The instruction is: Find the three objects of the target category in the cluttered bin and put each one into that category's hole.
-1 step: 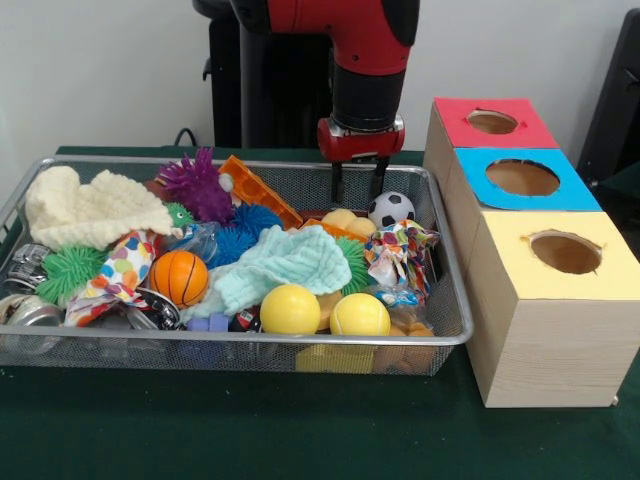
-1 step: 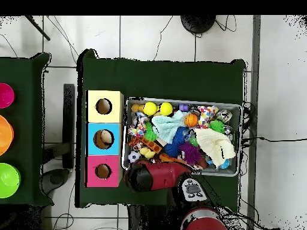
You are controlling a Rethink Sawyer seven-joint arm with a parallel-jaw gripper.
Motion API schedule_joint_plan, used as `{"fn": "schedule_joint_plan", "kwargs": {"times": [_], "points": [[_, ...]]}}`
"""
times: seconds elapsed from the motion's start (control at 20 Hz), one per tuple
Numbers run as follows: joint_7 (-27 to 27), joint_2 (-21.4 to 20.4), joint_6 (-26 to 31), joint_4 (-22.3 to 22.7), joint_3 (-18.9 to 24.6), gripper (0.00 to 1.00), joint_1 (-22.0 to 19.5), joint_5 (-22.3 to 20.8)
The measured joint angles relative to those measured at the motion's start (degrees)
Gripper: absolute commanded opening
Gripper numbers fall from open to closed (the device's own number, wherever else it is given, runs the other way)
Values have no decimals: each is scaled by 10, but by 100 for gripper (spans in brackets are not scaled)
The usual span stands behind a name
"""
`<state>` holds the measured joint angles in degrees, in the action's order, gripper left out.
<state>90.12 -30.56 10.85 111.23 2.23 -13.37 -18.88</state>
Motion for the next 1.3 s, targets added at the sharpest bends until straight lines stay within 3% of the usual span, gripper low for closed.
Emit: {"fn": "schedule_joint_plan", "kwargs": {"times": [1.0,1.3], "points": [[0,-29,92,-71,16,100,4,0],[0,-31,95,-84,20,100,14,0]]}}
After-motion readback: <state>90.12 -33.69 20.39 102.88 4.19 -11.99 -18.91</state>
